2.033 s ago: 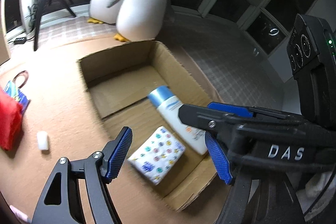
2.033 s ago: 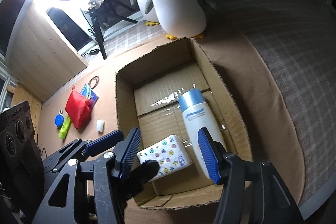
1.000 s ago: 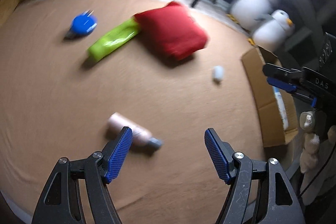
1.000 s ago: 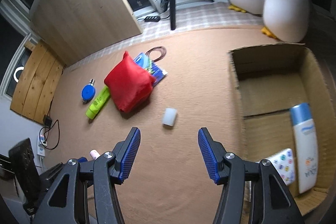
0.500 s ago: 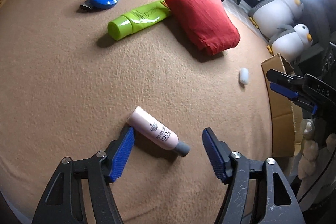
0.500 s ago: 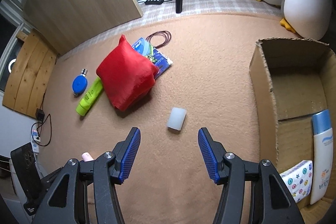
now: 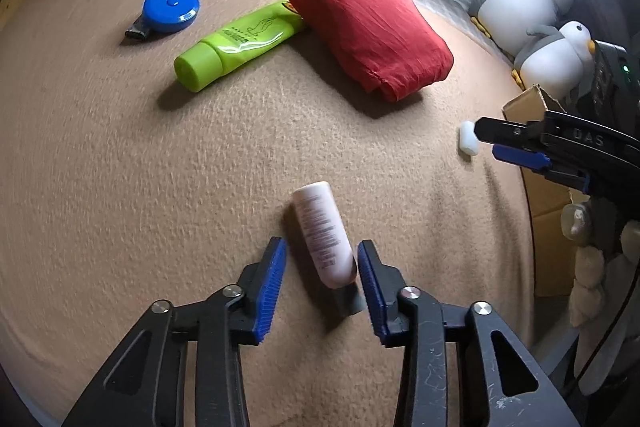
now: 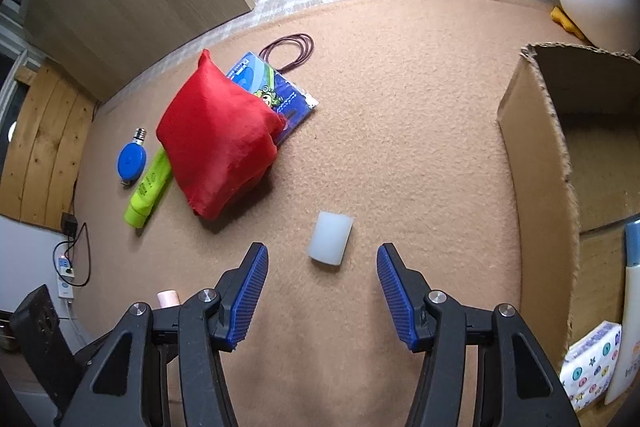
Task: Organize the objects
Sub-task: 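Grasp the white cylinder with the right gripper while the left grasps the pink-white bottle, then carry both items into the box and open both grippers to release them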
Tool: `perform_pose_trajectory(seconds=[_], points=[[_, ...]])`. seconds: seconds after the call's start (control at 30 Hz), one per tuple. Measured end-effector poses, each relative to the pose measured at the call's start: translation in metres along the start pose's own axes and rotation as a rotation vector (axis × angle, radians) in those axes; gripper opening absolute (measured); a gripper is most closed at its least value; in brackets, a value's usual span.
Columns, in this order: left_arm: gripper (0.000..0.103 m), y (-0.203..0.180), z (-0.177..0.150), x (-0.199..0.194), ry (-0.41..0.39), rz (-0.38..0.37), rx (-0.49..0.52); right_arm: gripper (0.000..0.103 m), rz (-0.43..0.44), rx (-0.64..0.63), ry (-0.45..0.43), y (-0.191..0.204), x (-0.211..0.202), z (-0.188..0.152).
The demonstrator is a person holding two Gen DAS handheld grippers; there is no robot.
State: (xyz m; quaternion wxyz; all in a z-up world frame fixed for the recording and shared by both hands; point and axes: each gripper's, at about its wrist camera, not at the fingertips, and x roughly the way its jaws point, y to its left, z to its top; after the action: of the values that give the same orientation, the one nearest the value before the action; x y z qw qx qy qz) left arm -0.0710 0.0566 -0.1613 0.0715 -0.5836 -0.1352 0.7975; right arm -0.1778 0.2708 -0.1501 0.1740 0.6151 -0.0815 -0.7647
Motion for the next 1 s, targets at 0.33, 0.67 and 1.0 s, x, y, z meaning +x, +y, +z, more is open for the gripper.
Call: perform_pose_trajectory(seconds=[0.33,0.67,1.0], points=[[0.035,-0.008,0.005,0.001,-0.009,0.044,0.055,0.036,-0.118,-0.084,0.002,0.015,0.018,0.005],[0.023,-0.003,0.010,-0.003,-0.015,0.046,0.052,0.018,-0.199,-0.197,-0.004,0.030,0.022,0.000],[0.022,0.000,0.014,-0.013,-0.026,0.028,0.039,0.011,-0.166,-0.197,-0.035,0.029,0.010,-0.011]])
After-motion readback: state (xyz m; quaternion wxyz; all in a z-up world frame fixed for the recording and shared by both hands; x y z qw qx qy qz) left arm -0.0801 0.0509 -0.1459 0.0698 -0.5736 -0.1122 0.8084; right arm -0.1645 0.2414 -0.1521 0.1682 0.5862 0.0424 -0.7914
